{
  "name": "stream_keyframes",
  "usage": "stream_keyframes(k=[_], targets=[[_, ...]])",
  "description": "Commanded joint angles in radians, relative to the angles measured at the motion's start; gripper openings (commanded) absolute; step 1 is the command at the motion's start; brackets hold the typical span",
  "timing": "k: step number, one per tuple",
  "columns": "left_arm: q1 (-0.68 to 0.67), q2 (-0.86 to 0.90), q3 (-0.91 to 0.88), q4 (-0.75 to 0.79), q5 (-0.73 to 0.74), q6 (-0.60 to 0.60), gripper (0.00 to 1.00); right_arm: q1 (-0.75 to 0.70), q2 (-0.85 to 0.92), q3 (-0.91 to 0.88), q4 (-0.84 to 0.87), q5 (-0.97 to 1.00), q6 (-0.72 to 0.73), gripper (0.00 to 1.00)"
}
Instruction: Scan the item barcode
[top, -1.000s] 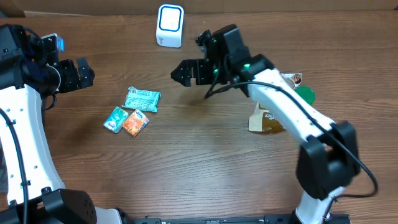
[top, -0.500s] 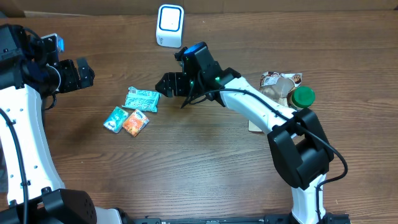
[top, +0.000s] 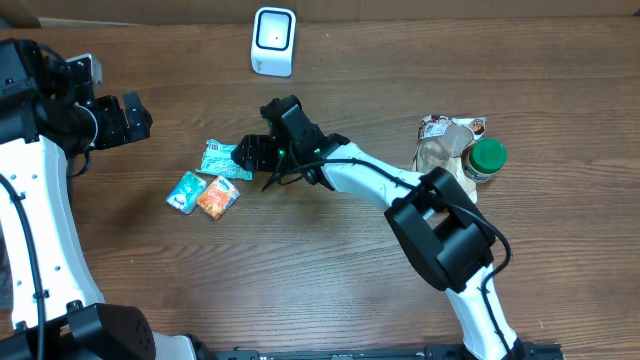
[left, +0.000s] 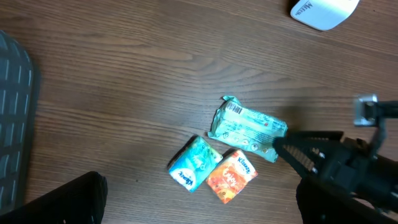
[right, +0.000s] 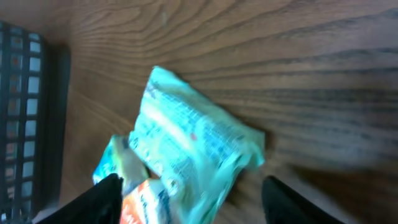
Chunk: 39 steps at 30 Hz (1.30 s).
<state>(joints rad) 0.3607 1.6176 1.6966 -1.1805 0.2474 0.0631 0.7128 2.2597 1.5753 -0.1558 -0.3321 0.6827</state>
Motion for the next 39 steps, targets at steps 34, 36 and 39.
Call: stream_keyframes(k=[34, 36, 39], targets=[[-0.002, -0.008, -0.002, 0.003, 0.005, 0.027, 1.0, -0.142, -0.112, -0.003, -0.323, -0.133, -0.309, 0.04], [-0.002, -0.008, -0.002, 0.003, 0.005, 0.027, 1.0, -0.161, -0.159, -0.003, -0.438, -0.13, -0.38, 0.04], [-0.002, -0.008, -0.002, 0.003, 0.005, 0.027, 1.0, -0.179, -0.188, -0.003, -0.578, -0.093, -0.424, 0.04]])
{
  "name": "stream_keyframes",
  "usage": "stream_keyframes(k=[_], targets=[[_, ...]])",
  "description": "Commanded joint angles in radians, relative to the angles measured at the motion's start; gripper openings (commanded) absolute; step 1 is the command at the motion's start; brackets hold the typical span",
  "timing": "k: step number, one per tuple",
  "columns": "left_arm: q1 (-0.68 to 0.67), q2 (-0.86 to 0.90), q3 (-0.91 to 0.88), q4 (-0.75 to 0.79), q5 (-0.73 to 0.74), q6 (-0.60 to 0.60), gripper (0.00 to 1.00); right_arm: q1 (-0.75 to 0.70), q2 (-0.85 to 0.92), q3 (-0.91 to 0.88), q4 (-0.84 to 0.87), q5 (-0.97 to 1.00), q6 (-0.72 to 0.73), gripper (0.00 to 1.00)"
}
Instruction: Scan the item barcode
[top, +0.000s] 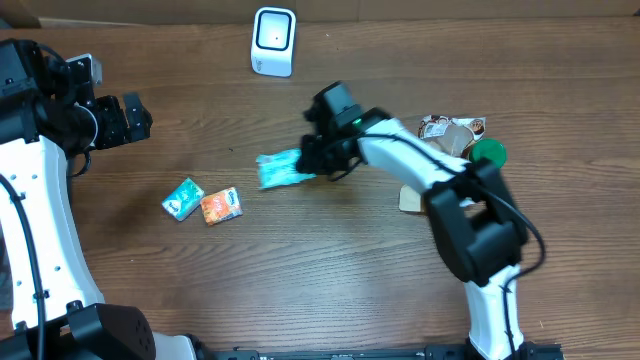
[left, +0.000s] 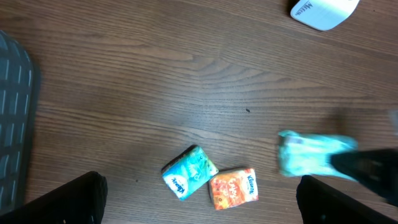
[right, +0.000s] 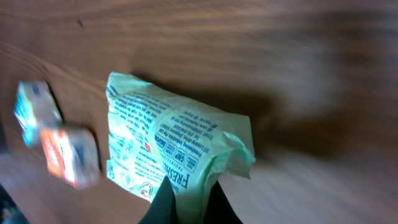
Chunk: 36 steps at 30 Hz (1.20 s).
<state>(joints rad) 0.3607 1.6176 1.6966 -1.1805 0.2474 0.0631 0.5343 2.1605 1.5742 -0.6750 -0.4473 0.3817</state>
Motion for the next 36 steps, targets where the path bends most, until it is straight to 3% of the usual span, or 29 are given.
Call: stream_keyframes(k=[1, 7, 13, 26, 36], targets=[[-0.002, -0.008, -0.002, 0.003, 0.005, 0.027, 1.0, -0.002, -0.089, -0.002, -0.089, 0.029, -0.126, 0.04], [-0.002, -0.008, -0.002, 0.003, 0.005, 0.027, 1.0, -0.001, -0.075, -0.004, -0.195, 0.092, -0.152, 0.04], [-0.002, -0.008, -0.002, 0.003, 0.005, 0.027, 1.0, -0.004, -0.075, -0.004, -0.183, 0.092, -0.151, 0.29], [-0.002, -0.008, -0.002, 0.003, 0.005, 0.027, 1.0, -0.044, -0.082, 0.04, -0.251, 0.087, -0.183, 0.34], [-0.002, -0.008, -0.002, 0.003, 0.005, 0.027, 1.0, -0.065, -0.085, 0.048, -0.245, 0.087, -0.312, 0.54]])
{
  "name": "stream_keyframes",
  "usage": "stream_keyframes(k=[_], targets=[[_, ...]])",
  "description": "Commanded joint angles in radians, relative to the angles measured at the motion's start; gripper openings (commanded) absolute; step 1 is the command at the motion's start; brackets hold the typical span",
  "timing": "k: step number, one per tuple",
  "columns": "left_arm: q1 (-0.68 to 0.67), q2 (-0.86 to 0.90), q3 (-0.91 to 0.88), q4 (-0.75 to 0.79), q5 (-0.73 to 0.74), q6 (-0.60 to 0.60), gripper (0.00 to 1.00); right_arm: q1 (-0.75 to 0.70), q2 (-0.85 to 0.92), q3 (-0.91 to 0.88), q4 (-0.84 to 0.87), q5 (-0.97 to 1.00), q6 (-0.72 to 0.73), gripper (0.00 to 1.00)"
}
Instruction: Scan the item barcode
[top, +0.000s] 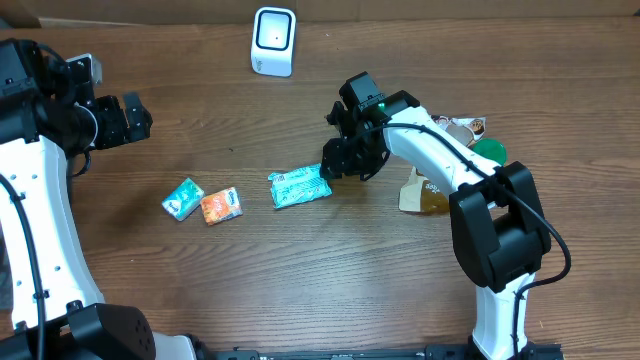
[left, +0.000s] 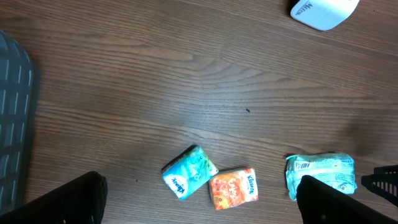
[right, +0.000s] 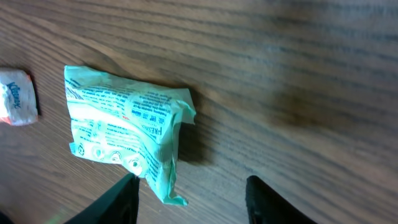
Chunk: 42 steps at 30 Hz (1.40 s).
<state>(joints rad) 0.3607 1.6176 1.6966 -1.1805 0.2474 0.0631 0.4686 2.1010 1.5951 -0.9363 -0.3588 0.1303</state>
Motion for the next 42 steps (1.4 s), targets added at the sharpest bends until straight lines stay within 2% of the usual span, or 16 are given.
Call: stream_keyframes(k=[1, 15, 20, 27, 34, 42], targets=[[-0.002, -0.008, -0.002, 0.003, 0.005, 0.027, 1.0, 0.002, -0.023, 0.027, 0.027, -0.001, -0.061, 0.55], [-0.002, -0.008, -0.002, 0.003, 0.005, 0.027, 1.0, 0.002, 0.056, -0.037, 0.148, -0.114, -0.049, 0.54], [-0.002, -0.008, -0.002, 0.003, 0.005, 0.027, 1.0, 0.002, 0.056, -0.037, 0.169, -0.114, -0.007, 0.33], [-0.002, -0.008, -0.002, 0.003, 0.005, 0.027, 1.0, 0.003, 0.056, -0.039, 0.193, -0.113, 0.027, 0.21], [-0.002, -0.008, -0.002, 0.003, 0.005, 0.027, 1.0, 0.003, 0.056, -0.073, 0.234, -0.106, 0.057, 0.04], [-0.002, -0.008, -0.002, 0.003, 0.005, 0.027, 1.0, 0.003, 0.056, -0.108, 0.27, -0.107, 0.057, 0.04]])
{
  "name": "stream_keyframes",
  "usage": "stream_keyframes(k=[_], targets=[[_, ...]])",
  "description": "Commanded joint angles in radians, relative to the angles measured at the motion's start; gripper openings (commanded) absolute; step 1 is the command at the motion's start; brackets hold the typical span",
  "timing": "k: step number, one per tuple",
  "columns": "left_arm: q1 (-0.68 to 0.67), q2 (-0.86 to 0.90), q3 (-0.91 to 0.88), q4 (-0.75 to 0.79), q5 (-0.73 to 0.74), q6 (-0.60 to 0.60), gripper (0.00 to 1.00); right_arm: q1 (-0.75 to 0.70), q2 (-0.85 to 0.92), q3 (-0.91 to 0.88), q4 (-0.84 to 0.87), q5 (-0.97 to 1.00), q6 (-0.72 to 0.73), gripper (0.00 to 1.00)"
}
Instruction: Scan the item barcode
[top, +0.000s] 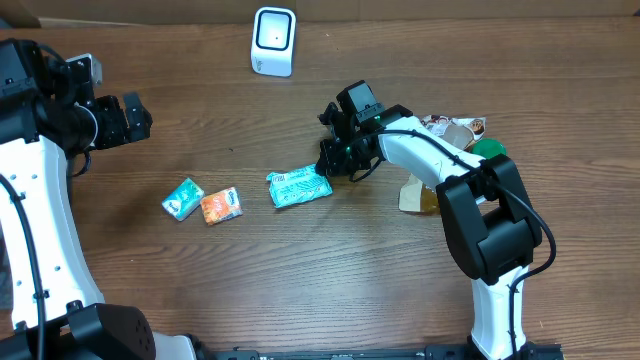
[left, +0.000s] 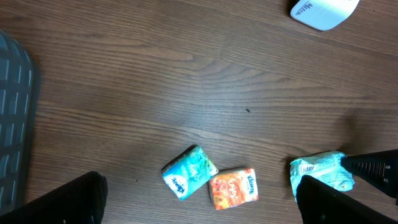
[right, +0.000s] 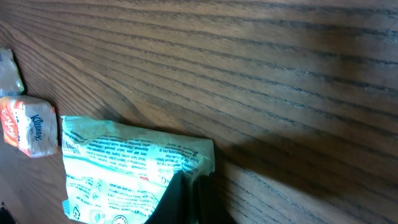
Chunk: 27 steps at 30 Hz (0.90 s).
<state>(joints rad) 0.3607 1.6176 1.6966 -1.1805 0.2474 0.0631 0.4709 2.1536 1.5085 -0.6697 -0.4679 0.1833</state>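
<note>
A teal wipes packet lies flat mid-table with its printed side up; it also shows in the left wrist view and the right wrist view. My right gripper sits at the packet's right end. Its fingers are pressed together on the packet's edge. The white scanner stands at the table's far edge, and its corner shows in the left wrist view. My left gripper hangs open at the far left, high above the table, holding nothing.
A teal tissue pack and an orange tissue pack lie left of the packet. A green-lidded jar and a brown bag sit at the right. A grey mat is at the left edge.
My right gripper was open just right of the lying packet. Now its fingers are shut on the packet's right edge. The packet has barely shifted. The left arm has not moved.
The packet first lay by the two tissue packs with my right gripper open around it. Then the gripper held it, shut, further right. Then it lay released mid-table with the gripper open. Now the gripper is shut on its edge again.
</note>
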Motion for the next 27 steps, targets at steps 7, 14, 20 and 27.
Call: stream_keyframes(k=[7, 14, 20, 27], targets=[[-0.002, -0.008, -0.002, 0.003, 0.005, 0.027, 1.0, 0.001, 0.003, -0.022, 0.006, 0.001, 0.004, 0.04], [-0.002, -0.008, -0.002, 0.003, 0.005, 0.027, 1.0, 0.001, 0.003, -0.022, 0.011, -0.032, 0.004, 0.04], [-0.002, -0.008, -0.002, 0.003, 0.005, 0.027, 1.0, 0.001, 0.003, -0.022, 0.011, -0.032, 0.004, 0.04], [-0.002, -0.008, -0.002, 0.003, 0.005, 0.027, 1.0, -0.004, 0.001, -0.021, 0.01, -0.097, 0.002, 0.04]])
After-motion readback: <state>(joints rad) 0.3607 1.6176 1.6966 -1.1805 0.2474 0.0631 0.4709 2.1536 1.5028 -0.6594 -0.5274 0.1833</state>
